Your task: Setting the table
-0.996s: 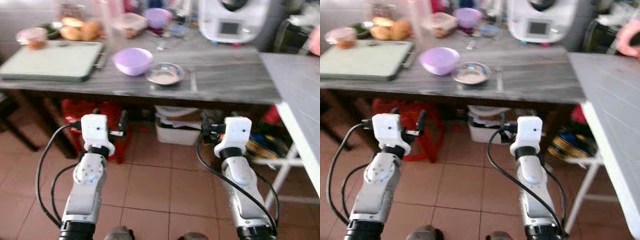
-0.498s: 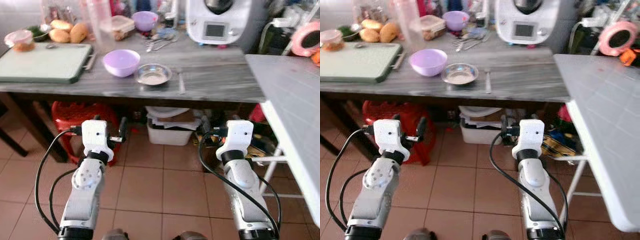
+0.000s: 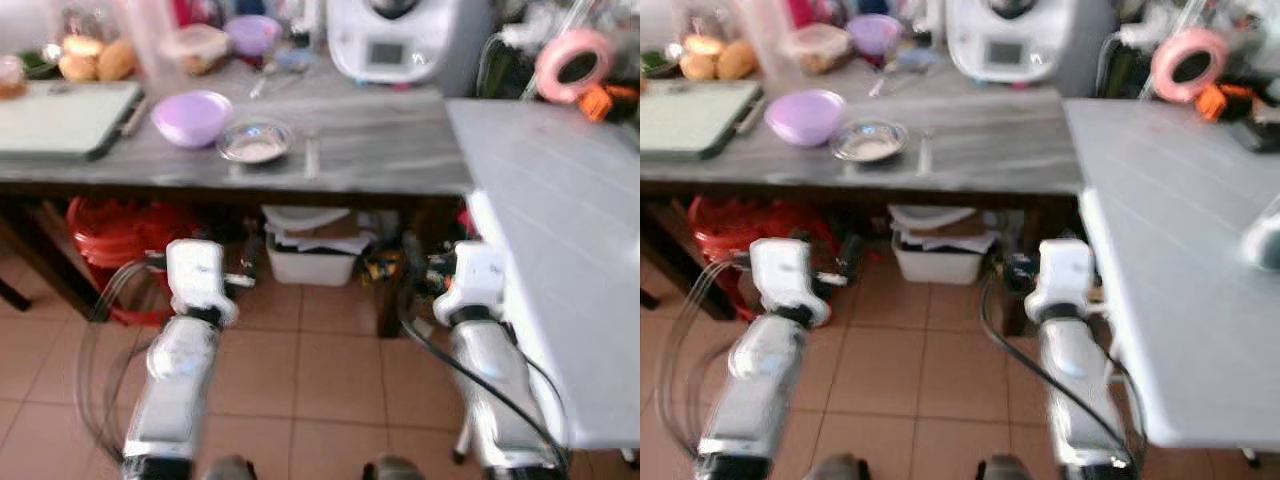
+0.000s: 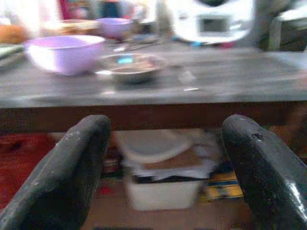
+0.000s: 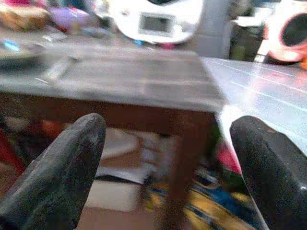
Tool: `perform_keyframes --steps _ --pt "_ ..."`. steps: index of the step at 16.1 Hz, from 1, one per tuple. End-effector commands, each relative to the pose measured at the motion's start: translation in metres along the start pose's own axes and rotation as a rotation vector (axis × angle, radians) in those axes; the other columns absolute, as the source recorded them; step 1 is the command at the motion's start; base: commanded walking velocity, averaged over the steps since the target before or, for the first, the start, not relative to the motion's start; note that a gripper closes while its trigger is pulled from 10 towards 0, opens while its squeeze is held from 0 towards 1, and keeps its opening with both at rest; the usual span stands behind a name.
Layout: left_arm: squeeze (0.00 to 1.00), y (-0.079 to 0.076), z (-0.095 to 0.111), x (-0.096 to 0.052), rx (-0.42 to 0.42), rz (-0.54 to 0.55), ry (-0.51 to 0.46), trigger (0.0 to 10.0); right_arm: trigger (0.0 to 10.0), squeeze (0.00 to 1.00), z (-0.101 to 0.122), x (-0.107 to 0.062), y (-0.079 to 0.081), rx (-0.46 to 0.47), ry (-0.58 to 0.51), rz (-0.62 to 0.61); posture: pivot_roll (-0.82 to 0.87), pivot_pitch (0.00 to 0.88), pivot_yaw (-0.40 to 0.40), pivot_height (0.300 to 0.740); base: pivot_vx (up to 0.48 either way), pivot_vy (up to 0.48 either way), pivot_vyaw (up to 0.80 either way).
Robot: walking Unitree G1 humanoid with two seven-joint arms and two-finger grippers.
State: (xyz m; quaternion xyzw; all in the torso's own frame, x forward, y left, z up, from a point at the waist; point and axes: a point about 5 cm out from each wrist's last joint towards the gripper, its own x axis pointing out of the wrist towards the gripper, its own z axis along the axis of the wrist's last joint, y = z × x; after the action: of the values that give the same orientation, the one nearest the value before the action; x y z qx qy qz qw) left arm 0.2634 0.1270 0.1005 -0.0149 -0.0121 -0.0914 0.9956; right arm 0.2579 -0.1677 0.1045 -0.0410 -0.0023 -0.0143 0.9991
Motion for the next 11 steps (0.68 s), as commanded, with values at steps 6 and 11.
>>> perform_keyframes --steps 6,11 --pt "0.0 0.007 0.0029 0.001 0.024 0.001 -0.004 10.0 10.0 0.0 0.0069 0.0027 0.0043 0.022 -0.018 0.009 -0.05 0.0 0.013 0.74 0.0 -0.321 -0.21" --pt "0.0 0.0066 0.0027 0.0014 0.021 -0.002 -0.003 10.0 10.0 0.0 0.0064 0.0018 0.0047 0.018 -0.015 0.011 -0.05 0.0 0.013 0.74 0.0 -0.292 0.0"
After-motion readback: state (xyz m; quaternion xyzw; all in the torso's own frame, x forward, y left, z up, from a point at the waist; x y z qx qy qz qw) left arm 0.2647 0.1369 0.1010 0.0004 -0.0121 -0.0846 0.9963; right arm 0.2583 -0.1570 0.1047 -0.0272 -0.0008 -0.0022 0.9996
